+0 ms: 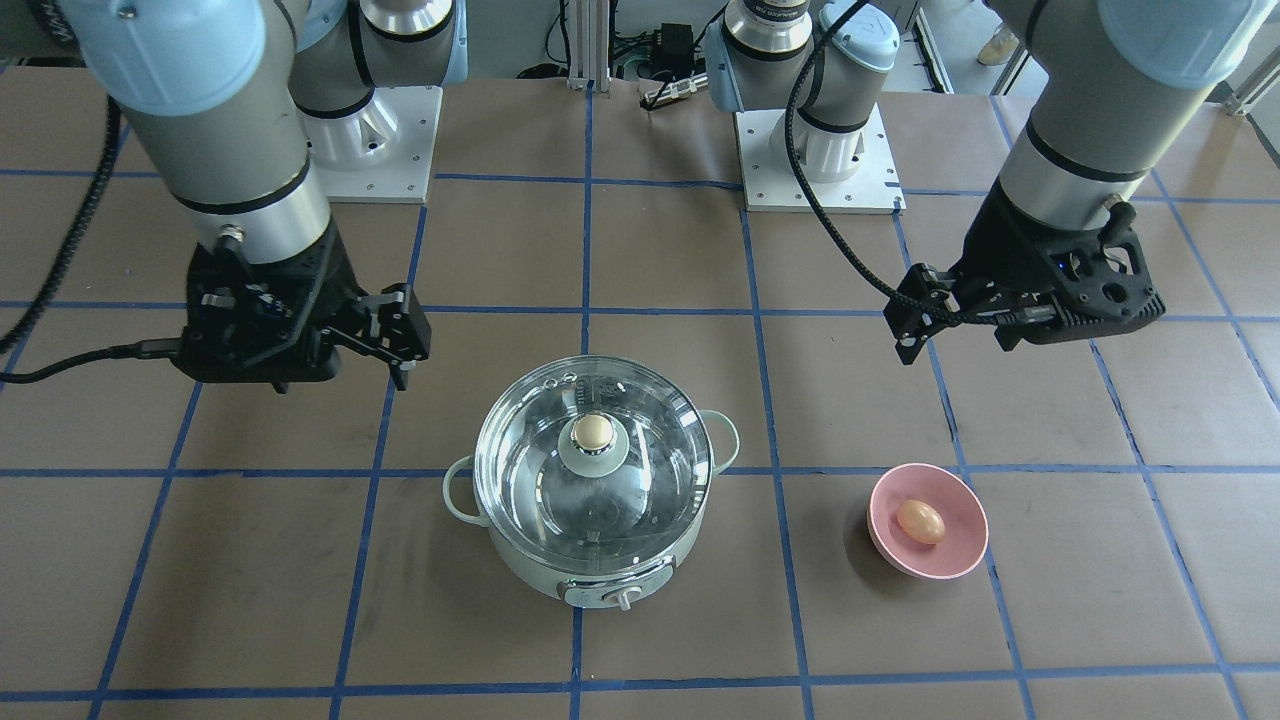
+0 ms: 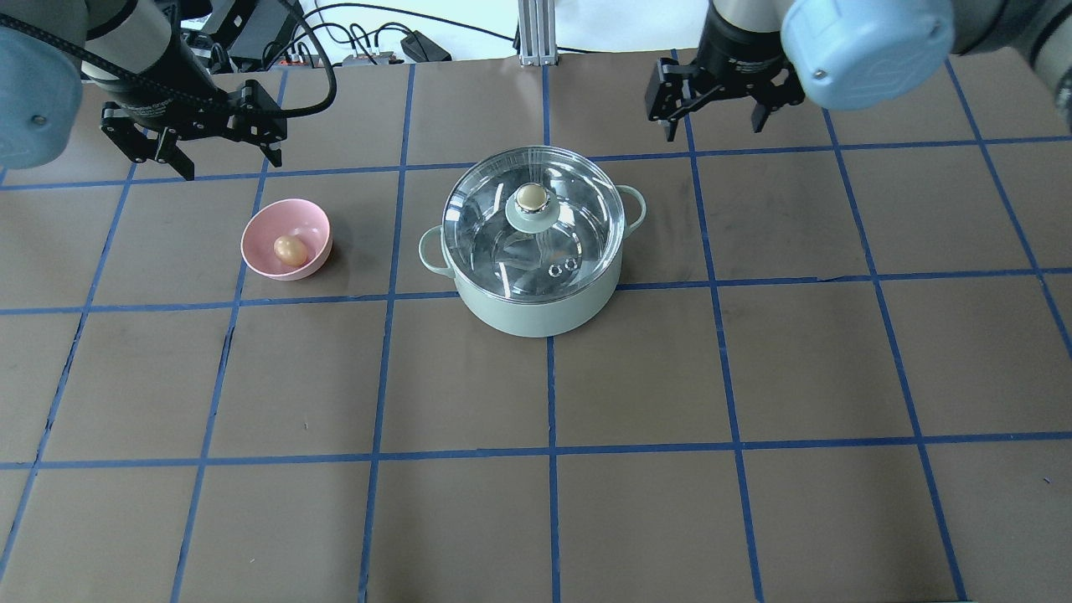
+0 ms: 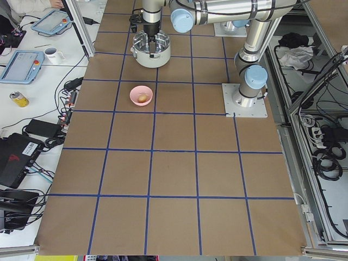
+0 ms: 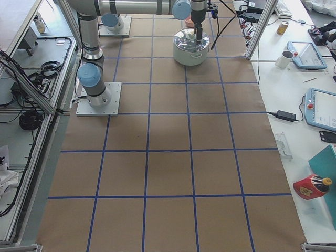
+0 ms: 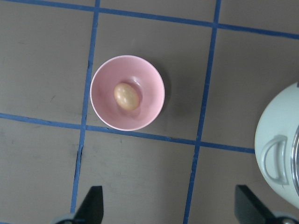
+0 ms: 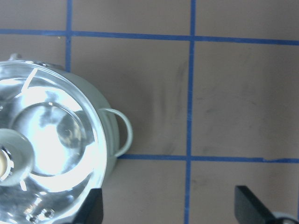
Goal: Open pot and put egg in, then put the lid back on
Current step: 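Move the right gripper to the lid knob while the left approaches the bowl, then grasp the lid knob with the right gripper while the left gripper lowers to the egg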
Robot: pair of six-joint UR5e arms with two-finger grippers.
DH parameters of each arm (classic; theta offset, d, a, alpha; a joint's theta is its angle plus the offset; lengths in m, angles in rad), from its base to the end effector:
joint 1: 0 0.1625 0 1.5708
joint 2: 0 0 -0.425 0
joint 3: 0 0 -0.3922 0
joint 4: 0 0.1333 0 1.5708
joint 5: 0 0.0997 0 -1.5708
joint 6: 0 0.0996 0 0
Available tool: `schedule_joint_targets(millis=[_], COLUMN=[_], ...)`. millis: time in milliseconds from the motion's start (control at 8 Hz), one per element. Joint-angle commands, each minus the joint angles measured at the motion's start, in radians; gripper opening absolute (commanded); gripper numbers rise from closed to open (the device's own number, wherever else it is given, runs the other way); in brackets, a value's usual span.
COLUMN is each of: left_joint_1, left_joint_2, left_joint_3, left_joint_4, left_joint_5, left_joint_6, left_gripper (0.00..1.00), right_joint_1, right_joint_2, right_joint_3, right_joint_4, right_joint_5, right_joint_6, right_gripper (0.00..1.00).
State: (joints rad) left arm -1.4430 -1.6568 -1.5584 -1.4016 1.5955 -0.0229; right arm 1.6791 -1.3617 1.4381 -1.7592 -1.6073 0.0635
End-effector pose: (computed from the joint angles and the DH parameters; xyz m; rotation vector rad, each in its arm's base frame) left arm -0.0614 -0.5487 0.4675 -0.2358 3.0995 -0.1465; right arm 0.1926 -0.5720 0.4605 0.0665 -3.1090 0.1786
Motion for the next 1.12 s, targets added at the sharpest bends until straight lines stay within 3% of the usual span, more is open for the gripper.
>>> schedule_joint_targets(millis=[0,500,625,750,1000], left_joint_1=[0.024,0.058,0.073,0.108,0.115], left_joint_2=[-0.114,-0.256,-0.282,-0.317,-0.348], left_joint_3=[0.001,0.005,0.006,0.005,-0.011], left_joint_4=[0.14,0.231,0.231,0.271,0.309], left_joint_5=[0.067,0.093,0.06,-0.041,-0.037], left_joint_6=[-0.16,-0.32,-0.301,-0.254,-0.262], left_gripper=[1.0,1.0,1.0,1.0,1.0], right_joint_1=[0.152,0.251,0.251,0.251,0.251], right_joint_2=[0.137,0.259,0.268,0.266,0.268], right_joint_3=[-0.094,-0.094,-0.094,-0.093,-0.084], right_joint_4=[-0.118,-0.2,-0.2,-0.2,-0.189], right_joint_5=[0.058,0.047,0.047,0.044,0.046], right_joint_6=[0.213,0.357,0.355,0.352,0.345], right_gripper=[1.0,1.0,1.0,1.0,1.0])
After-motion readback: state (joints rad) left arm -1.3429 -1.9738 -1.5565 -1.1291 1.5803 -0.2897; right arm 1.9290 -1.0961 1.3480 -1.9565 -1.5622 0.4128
